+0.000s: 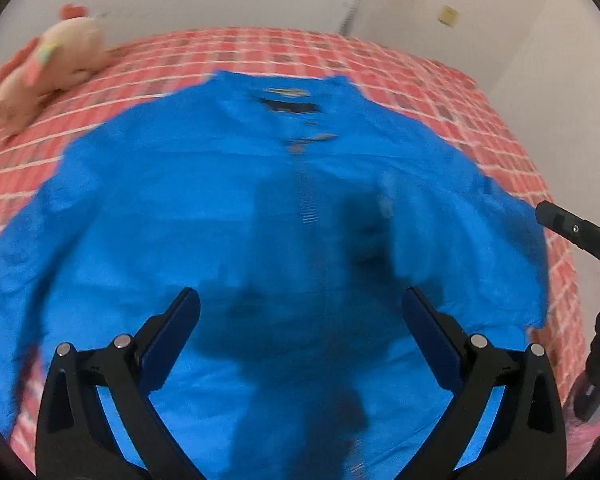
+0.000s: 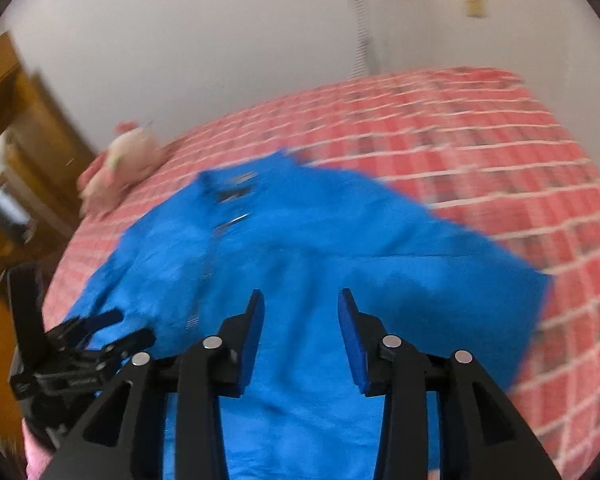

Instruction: Fold large clothes

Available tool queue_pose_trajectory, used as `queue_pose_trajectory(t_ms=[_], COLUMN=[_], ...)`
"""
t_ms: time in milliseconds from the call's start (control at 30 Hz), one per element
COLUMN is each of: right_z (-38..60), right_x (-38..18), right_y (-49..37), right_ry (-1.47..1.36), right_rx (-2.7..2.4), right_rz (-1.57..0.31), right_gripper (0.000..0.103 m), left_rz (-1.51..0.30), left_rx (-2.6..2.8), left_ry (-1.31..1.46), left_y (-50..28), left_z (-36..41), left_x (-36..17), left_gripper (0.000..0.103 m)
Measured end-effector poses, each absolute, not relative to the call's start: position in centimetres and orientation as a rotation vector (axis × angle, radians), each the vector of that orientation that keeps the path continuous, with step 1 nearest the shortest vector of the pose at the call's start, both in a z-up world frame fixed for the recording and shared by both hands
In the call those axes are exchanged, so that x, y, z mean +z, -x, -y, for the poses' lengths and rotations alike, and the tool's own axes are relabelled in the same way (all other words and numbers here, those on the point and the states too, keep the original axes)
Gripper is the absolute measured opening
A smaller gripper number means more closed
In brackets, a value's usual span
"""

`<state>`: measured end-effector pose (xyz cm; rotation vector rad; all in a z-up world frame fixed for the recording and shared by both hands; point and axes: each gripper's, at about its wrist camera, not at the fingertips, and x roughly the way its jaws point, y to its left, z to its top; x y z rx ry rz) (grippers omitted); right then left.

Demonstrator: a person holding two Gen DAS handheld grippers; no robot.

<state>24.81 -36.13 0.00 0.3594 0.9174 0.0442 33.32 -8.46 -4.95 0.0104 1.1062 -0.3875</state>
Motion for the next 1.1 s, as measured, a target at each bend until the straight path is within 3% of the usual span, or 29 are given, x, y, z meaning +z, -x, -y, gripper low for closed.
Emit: queue_pose_trajectory(t_ms=[200, 267, 300, 400, 467, 533, 900, 1100], right_z=[40.7, 41.4, 41.6, 42.4, 42.5, 42.7, 42.8, 40.5], right_x=[-0.2, -0.6, -0.7, -1.2, -1.3, -1.3, 0.2, -1.2], right_y=[-25.2, -25.2, -25.1, -25.7, -25.6, -25.5, -24.7, -25.7], right_ry=[-0.375, -0.382, -0.386, -0.411, -0.418, -0.431, -0.508, -0.48], right_rx=[-0.078, -0.085, -0.089, -0.086, -0.086, -0.074, 0.055, 0.117], right_rz=[-0.899, -0.901, -0.902, -0.912, -0.913, -0.906, -0.803, -0.844], right_gripper=[0.039, 0.039, 0.039, 0.039, 0.039, 0.039, 0.039, 0.039], left_rz=[-1.14, -1.182, -1.199, -1.164, -1.143, -1.122, -0.886, -0.89], left_rx=[-0.448, -0.464, -0.463, -0.476, -0.491, -0.504, -0.33, -0.225], left_ry=[-0.04, -0.037, -0.03, -0.026, -0.008, 0.039, 0.142, 0.16], left_y=[-35.3, -36.0, -36.3, -36.2, -35.8, -35.7, -33.9, -34.5], left_z=[14.2, 15.4, 15.7, 16.1, 15.7, 14.8, 3.8, -0.9], left_x=[-7.0, -8.0, -8.4, -8.7, -8.3, -7.4, -0.2, -0.8], left_gripper=[0.094, 0.065, 0.065, 0.046, 0.028, 0.023, 0.021, 0.022])
